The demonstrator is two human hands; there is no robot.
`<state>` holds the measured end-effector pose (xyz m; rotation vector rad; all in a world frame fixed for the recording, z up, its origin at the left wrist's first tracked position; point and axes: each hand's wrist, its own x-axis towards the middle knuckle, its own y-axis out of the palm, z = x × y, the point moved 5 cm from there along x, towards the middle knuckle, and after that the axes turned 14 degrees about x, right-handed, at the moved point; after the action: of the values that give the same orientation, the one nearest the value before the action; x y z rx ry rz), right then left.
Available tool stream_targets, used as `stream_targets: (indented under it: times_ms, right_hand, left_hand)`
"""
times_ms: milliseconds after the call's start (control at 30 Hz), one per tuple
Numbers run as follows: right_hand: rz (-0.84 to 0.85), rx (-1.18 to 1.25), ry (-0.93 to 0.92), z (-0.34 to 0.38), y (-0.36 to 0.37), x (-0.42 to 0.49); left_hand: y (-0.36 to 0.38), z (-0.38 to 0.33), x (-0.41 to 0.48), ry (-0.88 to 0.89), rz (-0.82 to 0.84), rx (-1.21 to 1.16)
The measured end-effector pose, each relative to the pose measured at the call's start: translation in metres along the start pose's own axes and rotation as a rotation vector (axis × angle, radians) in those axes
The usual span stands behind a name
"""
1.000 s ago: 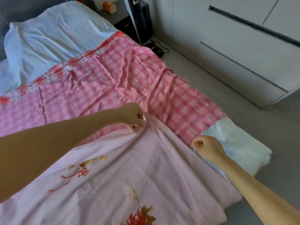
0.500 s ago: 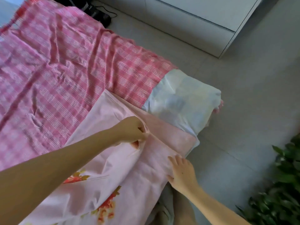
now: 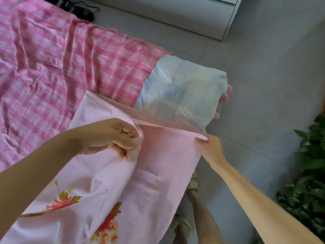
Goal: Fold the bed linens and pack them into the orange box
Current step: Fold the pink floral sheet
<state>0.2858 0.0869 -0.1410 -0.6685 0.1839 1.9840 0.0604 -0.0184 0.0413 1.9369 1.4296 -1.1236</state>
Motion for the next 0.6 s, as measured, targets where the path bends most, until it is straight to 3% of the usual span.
stream_targets:
  times_ms: [67,167,600]
  right_hand:
    - [-0.046,0.087,0.222,-0.01,-0.008,0.023]
    - [-0.056,-0.027,0.346,-0.03,-0.006,0.036]
    - [-0.118,0.244,0.339,-0.032,-0.006,0.018]
  left_hand:
    - [0.005,-0.006,-0.001,0.031,0.043,-0.006]
    - [0.011,-0.008,0.006,0.024,-0.012,-0.026]
    - [0.052,0.028,0.048,-0.117,-0.335,-0.027]
